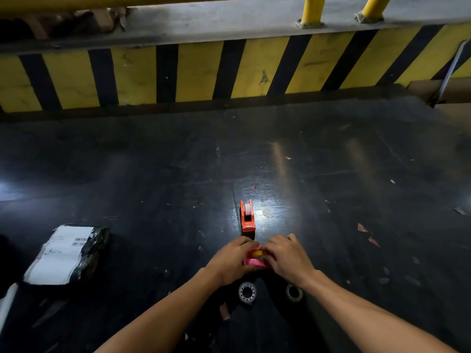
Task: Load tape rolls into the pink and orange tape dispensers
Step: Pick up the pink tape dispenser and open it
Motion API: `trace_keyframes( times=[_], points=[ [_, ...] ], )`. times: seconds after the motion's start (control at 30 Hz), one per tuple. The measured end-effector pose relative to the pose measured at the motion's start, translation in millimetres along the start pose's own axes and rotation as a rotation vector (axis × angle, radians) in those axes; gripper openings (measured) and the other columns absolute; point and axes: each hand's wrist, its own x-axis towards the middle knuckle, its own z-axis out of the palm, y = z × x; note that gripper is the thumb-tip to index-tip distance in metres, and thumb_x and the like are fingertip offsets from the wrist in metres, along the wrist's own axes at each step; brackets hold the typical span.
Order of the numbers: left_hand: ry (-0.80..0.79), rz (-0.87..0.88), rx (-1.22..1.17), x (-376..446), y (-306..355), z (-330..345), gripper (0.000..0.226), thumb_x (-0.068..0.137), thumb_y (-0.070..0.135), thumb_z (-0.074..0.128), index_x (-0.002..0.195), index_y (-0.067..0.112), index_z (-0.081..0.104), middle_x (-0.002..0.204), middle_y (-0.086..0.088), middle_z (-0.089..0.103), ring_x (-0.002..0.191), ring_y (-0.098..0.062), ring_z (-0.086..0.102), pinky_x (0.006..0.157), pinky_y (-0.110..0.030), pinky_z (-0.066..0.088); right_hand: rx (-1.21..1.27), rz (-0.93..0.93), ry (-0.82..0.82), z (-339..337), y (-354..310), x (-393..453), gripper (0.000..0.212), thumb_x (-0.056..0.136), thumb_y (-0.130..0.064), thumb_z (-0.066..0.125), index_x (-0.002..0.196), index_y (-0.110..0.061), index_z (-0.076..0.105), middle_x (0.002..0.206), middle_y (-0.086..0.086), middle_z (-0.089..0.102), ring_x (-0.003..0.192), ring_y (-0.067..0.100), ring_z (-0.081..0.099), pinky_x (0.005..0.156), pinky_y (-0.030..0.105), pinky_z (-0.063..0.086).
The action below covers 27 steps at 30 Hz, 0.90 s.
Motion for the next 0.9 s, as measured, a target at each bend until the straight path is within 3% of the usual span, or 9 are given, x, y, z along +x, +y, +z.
trace_keyframes(
  times=[0.23, 0.43, 0.57, 0.63, 0.67, 0.8, 0.9],
  points=[
    [0.026, -0.041, -0.063, -5.7, 7.3, -0.4, 0.064, 0.087, 0.043, 0.070, 0.143, 0.019, 0.049, 0.141, 0.000, 0.052, 0.125, -0.018, 0.053, 0.106, -0.028, 0.041, 0.006, 0.046, 0.065, 8.8, -5.0, -12.8, 0.023, 0.085, -0.028, 0.058, 0.104, -0.024, 0.069, 0.089, -0.006, 0.070, 0.085, 0.016, 0.065, 0.077, 0.034, 0.047],
    [0.015, -0.073, -0.058, -4.9, 10.5, -3.0, 0.065, 0.084, 0.035, 0.073, 0.143, 0.019, 0.049, 0.141, 0.000, 0.053, 0.124, -0.021, 0.055, 0.107, -0.035, 0.044, 0.096, 0.153, 0.076, -0.9, -14.4, -7.9, 0.024, 0.094, -0.031, 0.051, 0.108, -0.024, 0.069, 0.103, -0.005, 0.070, 0.101, 0.016, 0.062, 0.091, 0.033, 0.036],
    [0.088, -0.086, -0.116, -10.8, 14.3, 2.7, 0.067, 0.084, 0.036, 0.072, 0.144, 0.022, 0.046, 0.148, 0.001, 0.047, 0.134, -0.019, 0.046, 0.111, -0.031, 0.040, 0.196, 0.280, 0.211, -9.6, -15.1, -14.6, 0.018, 0.089, -0.032, 0.063, 0.102, -0.023, 0.072, 0.098, -0.008, 0.072, 0.096, 0.013, 0.063, 0.085, 0.031, 0.036],
    [0.225, -0.101, -0.203, -17.9, 18.0, 9.6, 0.070, 0.084, 0.034, 0.073, 0.146, 0.023, 0.043, 0.150, 0.004, 0.040, 0.138, -0.012, 0.036, 0.115, -0.025, 0.031, 0.399, 0.410, 0.277, -17.1, -17.7, -19.6, 0.016, 0.086, -0.031, 0.070, 0.098, -0.021, 0.074, 0.094, -0.008, 0.073, 0.091, 0.010, 0.063, 0.083, 0.029, 0.043],
    [0.296, -0.105, -0.259, -21.4, 21.9, 11.5, 0.064, 0.084, 0.031, 0.074, 0.142, 0.025, 0.046, 0.144, 0.006, 0.044, 0.133, -0.008, 0.041, 0.112, -0.023, 0.032, 0.548, 0.473, 0.291, -22.1, -19.2, -21.7, 0.014, 0.084, -0.029, 0.073, 0.095, -0.020, 0.075, 0.091, -0.007, 0.073, 0.088, 0.008, 0.065, 0.081, 0.028, 0.047],
    [0.418, -0.028, -0.472, -34.0, 46.2, 11.5, 0.035, 0.084, 0.017, 0.076, 0.115, 0.028, 0.064, 0.109, 0.010, 0.061, 0.093, -0.004, 0.062, 0.079, -0.013, 0.049, 1.115, 0.610, 0.175, -34.2, -27.6, -32.2, 0.003, 0.082, -0.016, 0.076, 0.084, -0.015, 0.077, 0.083, 0.005, 0.078, 0.077, 0.013, 0.069, 0.069, 0.019, 0.052],
    [0.462, -0.002, -0.528, -39.5, 55.0, 15.4, 0.027, 0.084, 0.010, 0.077, 0.105, 0.024, 0.069, 0.102, 0.010, 0.062, 0.088, -0.004, 0.064, 0.071, -0.009, 0.048, 1.324, 0.687, 0.098, -31.5, -27.0, -43.5, 0.011, 0.081, -0.018, 0.076, 0.086, -0.008, 0.078, 0.084, 0.017, 0.076, 0.076, 0.021, 0.064, 0.070, 0.030, 0.048]
  ],
)
